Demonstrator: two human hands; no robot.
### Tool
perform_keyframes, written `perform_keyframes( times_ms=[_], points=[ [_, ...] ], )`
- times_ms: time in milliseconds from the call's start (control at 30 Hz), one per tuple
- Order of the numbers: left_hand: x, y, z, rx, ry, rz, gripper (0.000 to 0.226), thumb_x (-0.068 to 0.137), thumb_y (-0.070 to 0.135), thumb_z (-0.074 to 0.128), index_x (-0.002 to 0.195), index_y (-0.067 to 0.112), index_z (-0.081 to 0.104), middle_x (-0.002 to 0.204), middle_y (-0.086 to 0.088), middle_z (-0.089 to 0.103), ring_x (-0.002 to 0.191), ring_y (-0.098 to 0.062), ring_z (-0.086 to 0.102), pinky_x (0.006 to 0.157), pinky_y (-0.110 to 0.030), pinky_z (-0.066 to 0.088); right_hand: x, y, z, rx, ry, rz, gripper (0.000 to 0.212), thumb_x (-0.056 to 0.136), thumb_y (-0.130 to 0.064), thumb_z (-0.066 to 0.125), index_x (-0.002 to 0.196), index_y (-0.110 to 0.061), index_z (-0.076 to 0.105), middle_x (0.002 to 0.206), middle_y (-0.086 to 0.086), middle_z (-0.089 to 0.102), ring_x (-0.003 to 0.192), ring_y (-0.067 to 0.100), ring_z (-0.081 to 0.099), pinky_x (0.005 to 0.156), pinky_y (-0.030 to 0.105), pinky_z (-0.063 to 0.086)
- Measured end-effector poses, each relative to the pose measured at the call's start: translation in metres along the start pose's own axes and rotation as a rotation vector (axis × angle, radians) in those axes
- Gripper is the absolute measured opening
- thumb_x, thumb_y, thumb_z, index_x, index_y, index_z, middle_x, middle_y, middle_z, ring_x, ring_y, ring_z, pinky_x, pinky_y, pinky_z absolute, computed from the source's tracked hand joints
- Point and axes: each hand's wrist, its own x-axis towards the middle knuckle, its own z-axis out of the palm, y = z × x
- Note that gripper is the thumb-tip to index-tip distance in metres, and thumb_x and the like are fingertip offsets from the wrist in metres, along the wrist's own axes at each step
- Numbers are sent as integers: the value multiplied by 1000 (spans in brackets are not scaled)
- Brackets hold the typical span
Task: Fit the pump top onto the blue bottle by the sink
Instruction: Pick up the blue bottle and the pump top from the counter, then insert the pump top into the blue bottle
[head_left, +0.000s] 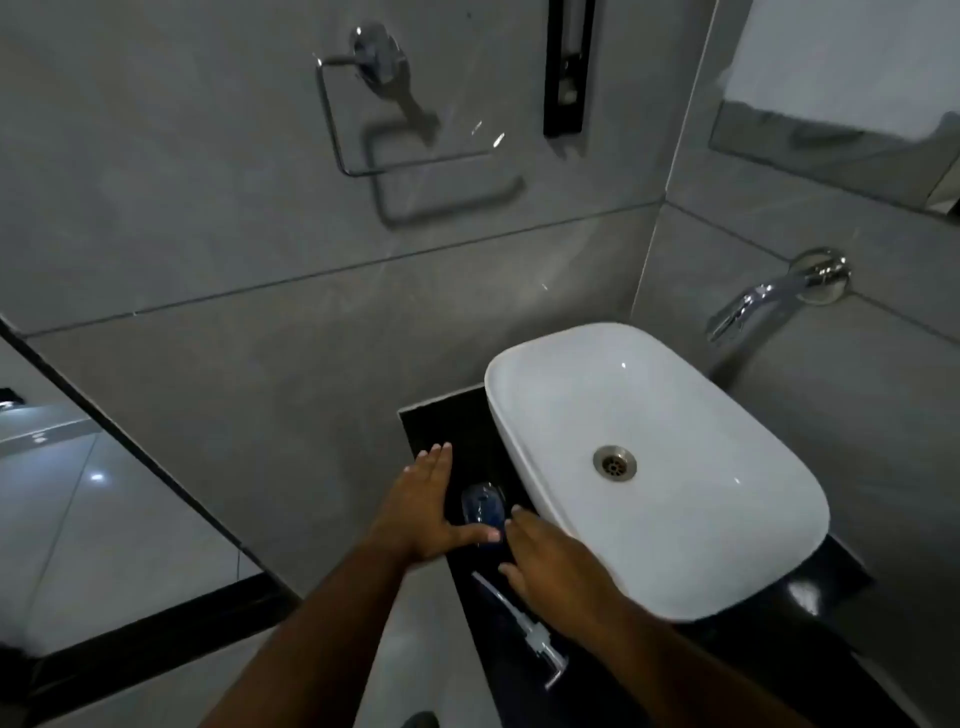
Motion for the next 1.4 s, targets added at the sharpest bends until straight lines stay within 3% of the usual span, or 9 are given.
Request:
perform_keyframes(
  times_ms=[67,133,300,533,667,833,1033,1200,1400],
  points=[
    [3,-1,9,-36,-23,10,151,43,104,43,155,12,0,164,-9,4,150,-26,3,121,-44,8,-9,-5,22,-75,-39,-23,46,83,-33,63,119,-5,58,123,14,63,104,26,66,79,30,59],
    [6,-6,16,-58,-37,3,148,45,103,45,155,14,2,164,-8,6,150,-26,4,120,-42,8,-19,-12,37,-75,-229,116,40,90,-33,54,118,-5,53,124,14,56,108,31,58,84,39,53],
    [20,-13,28,-128,-44,38,137,54,99,43,155,15,7,164,-8,11,149,-28,8,121,-46,13,-28,-13,58,-96,-358,409,34,86,-36,59,110,-12,59,115,10,58,110,31,54,91,40,48],
    [33,-13,28,-114,-72,157,112,72,78,53,155,16,11,163,-9,11,149,-30,9,119,-46,12,-18,-14,58,13,-329,606,25,91,-26,50,112,-20,61,117,8,63,111,31,59,95,37,48],
    [39,-18,30,-68,-82,237,100,82,73,57,154,18,15,164,-9,9,149,-28,5,119,-45,9,-10,-17,39,150,-291,671,24,85,-25,53,101,-11,63,111,12,64,103,29,63,86,31,51],
    [42,-27,33,-60,-91,292,104,78,80,50,155,20,11,164,-6,5,150,-25,0,118,-42,7,0,-28,7,100,-310,602,6,82,-18,55,85,-14,51,111,14,62,100,30,62,76,31,47],
    [43,-31,38,119,13,364,110,78,89,29,155,14,5,162,-4,-1,149,-20,-11,118,-40,-5,23,-39,-51,-71,-170,508,18,85,-17,61,101,-12,53,104,12,60,89,28,65,69,31,53],
    [50,-34,35,178,-6,385,117,74,94,34,153,17,-5,163,-4,-4,148,-18,-16,118,-38,-7,48,-39,-96,-56,-92,400,19,88,-14,53,106,-10,53,111,16,51,92,33,60,71,33,47],
    [61,-31,27,202,-32,436,127,69,97,38,152,17,-14,161,-4,-16,146,-17,-23,117,-39,-13,76,-44,-119,10,-79,274,28,89,-18,59,116,-13,56,121,9,48,103,23,56,78,20,36]
  ],
)
